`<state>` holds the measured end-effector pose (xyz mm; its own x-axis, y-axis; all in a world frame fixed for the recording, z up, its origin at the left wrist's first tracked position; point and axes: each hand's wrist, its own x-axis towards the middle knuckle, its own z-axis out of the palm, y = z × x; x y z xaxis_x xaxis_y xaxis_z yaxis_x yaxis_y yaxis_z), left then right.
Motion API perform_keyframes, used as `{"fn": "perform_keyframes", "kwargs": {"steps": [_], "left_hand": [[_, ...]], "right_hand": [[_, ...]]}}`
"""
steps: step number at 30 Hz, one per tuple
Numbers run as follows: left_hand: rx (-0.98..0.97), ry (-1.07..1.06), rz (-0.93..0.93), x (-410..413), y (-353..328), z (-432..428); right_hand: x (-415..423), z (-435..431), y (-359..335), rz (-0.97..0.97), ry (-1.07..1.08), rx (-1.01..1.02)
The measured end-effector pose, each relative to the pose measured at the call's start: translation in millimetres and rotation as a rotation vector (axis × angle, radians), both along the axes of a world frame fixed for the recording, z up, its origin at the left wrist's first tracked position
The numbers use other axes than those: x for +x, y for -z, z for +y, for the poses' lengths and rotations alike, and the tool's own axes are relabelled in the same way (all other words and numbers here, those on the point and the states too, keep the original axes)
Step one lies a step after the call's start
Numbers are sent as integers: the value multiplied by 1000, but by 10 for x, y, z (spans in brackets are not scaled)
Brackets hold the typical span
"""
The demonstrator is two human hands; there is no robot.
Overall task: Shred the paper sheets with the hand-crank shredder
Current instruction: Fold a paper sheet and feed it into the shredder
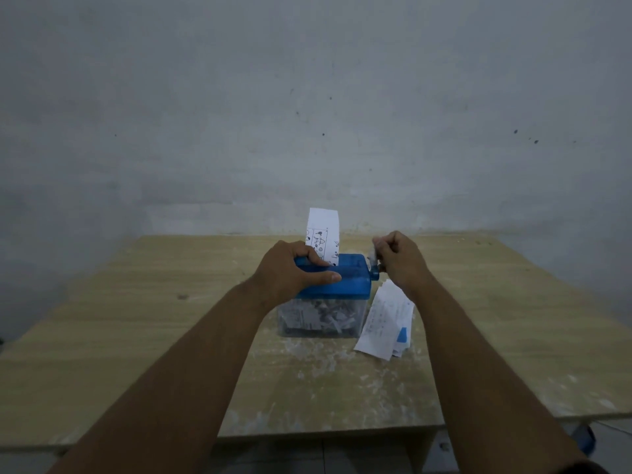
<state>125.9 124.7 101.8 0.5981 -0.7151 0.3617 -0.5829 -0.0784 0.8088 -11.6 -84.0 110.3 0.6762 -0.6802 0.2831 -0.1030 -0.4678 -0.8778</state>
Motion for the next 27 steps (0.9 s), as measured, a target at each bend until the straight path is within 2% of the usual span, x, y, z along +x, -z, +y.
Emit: {"fn": "perform_keyframes", "kwargs": {"steps": [3, 5, 7, 10, 13, 16, 21, 24, 27], "left_hand": [[-19, -9, -20, -5, 16, 1], [-14, -13, -28, -10, 2, 4], [6, -24, -39, -14, -8, 9], [0, -33, -45, -33, 6, 17], [-3, -55, -66, -46, 23, 15], [-1, -54, -72, -63, 9, 15], [12, -43, -61, -51, -14, 8], [36, -23, -39, -37, -35, 1], [39, -13, -25, -6, -42, -2]], "right_hand": [[24, -4, 105, -51, 15, 14], [24, -26, 204, 29, 7, -15], [-7, -34, 352, 117, -34, 71], [-121, 64, 566, 122, -22, 211], [-284, 252, 763, 68, 17, 282], [-519, 422, 852, -86, 17, 359], [-810, 576, 425, -212, -54, 222], [-727, 508, 72, -197, -14, 71], [-468, 344, -105, -167, 24, 17]]}}
